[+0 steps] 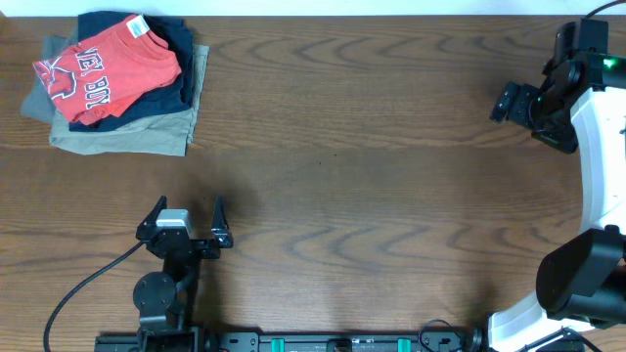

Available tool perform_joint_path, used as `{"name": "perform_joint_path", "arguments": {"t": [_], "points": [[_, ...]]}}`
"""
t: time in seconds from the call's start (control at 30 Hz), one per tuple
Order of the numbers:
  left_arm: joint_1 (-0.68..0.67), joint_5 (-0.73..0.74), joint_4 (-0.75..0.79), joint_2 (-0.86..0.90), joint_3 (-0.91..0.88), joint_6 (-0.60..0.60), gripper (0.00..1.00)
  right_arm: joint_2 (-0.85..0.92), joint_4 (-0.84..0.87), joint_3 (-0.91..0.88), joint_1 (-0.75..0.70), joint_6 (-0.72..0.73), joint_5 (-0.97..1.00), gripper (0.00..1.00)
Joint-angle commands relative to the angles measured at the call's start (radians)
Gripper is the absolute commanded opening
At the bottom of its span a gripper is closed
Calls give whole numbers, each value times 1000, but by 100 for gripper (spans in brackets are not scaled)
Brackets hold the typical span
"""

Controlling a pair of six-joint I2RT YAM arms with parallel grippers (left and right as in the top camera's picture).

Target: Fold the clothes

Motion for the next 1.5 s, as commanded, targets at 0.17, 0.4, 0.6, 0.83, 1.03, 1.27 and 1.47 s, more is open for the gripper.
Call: {"name": "perform_joint_path", "arguments": {"t": [0.17, 0.4, 0.6, 0.83, 1.03, 1.27, 1.47], "points": [[-5, 6, -40, -7, -14, 2, 98, -11, 0, 10, -3, 10, 11, 99], [-5, 6, -40, -7, -14, 2, 98, -11, 0, 10, -3, 10, 11, 99], [-5, 6, -40, -7, -14, 2, 98, -11, 0, 10, -3, 10, 11, 99], [-5, 6, -40, -7, -14, 2, 98, -43, 1, 7, 11, -10, 29, 99], [-5, 6, -40, -7, -14, 2, 98, -286, 182, -151, 47, 3, 30, 99], [-5, 6, -40, -7, -14, 2, 98, -739, 637, -645, 150, 3, 29, 99], [-5, 6, -40, -7, -14, 2, 98, -1135, 937, -1092, 194, -1, 29, 99]]}}
